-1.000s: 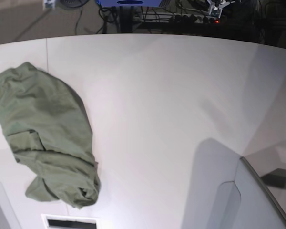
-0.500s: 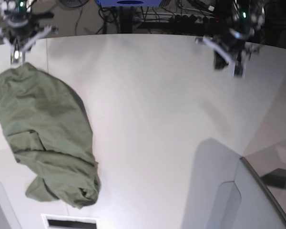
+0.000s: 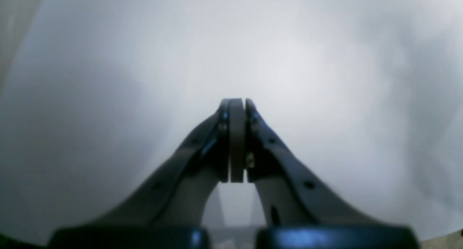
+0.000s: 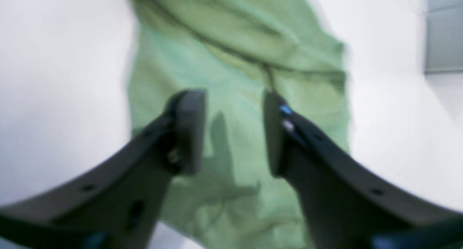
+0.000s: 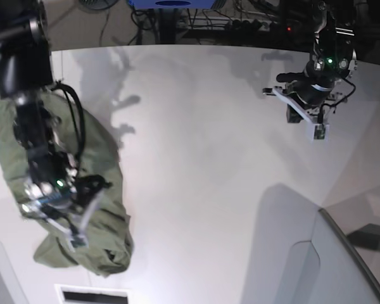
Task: Layout the t-shirt on the table in an organized manner, then fold the t-shirt properly
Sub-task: 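Lower the right gripper onto the green t-shirt and pinch the fabric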
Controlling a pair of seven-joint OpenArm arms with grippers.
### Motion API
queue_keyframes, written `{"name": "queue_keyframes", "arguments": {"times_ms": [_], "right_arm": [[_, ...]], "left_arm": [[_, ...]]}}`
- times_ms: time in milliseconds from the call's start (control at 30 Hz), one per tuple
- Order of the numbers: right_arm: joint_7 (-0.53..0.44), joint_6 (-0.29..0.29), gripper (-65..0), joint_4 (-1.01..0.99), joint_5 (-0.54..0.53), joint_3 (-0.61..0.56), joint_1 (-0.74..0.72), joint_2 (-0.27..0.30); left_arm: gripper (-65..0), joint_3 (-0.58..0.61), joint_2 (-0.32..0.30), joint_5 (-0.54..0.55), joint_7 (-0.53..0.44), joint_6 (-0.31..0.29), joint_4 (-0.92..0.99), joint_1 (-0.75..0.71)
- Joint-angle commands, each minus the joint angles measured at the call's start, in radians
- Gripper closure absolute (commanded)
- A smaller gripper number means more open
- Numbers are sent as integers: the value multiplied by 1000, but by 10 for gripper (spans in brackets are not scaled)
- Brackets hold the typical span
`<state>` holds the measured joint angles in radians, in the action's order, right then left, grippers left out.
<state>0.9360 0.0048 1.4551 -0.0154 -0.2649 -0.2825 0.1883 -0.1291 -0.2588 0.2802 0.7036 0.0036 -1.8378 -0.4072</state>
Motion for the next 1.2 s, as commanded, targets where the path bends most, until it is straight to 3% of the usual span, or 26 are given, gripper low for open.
{"name": "queue_keyframes", "arguments": {"times_ms": [0, 133, 200, 267, 333, 400, 500, 533, 600, 667, 800, 900, 967, 1033, 1100, 1167], "right_arm": [[-53, -10, -327, -37, 18, -15, -67, 12], [-248, -10, -528, -348, 19, -98, -205, -40], [-335, -10, -587, -520, 19, -106, -272, -65], [-392, -12, -555, -640, 16, -103, -301, -72], [-398, -12, -473, -655, 18, -60, -291, -72], [-398, -12, -350, -627, 19, 3, -246, -69], [-384, -12, -101, -515, 19, 128, -162, -40], [-374, -12, -65, -485, 19, 166, -139, -39], [-361, -12, -51, -440, 21, 243, -94, -36], [-361, -12, -48, -417, 21, 309, -60, -19], [-363, -12, -48, -354, 21, 401, -1, 15], [-357, -12, -48, -221, 21, 459, 75, 38], [-355, -12, -48, -136, 21, 508, 122, 53], [-348, -12, -50, -72, 21, 557, 174, 58], [-326, -12, -50, -27, 21, 596, 213, 58], [-315, -12, -50, -6, 21, 626, 248, 58]], "left_arm": [[0, -1, -7, 3, -15, 2, -6, 9], [0, -1, -43, 1, -12, 2, 5, 32], [0, -2, -49, 1, -12, 2, 5, 38], [0, 3, -50, 1, -14, 2, 3, 75], [0, 13, -49, 1, -12, 2, 14, 112], [0, 53, -47, 3, -12, 2, 43, 161], [0, 220, -47, 4, -11, 2, 140, 293], [0, 282, -47, 7, -11, 2, 172, 340], [0, 435, -29, 12, -11, 2, 267, 451], [0, 546, 31, 12, -14, 2, 362, 554], [0, 647, 218, 12, -29, 2, 559, 704], [-7, 688, 347, 3, -123, 2, 718, 770], [-127, 734, 404, 6, -210, 2, 830, 812], [-234, 822, 416, 12, -318, 2, 930, 848], [-278, 929, 416, 37, -427, 2, 987, 874], [-283, 1038, 416, 138, -529, 2, 1041, 901]]}}
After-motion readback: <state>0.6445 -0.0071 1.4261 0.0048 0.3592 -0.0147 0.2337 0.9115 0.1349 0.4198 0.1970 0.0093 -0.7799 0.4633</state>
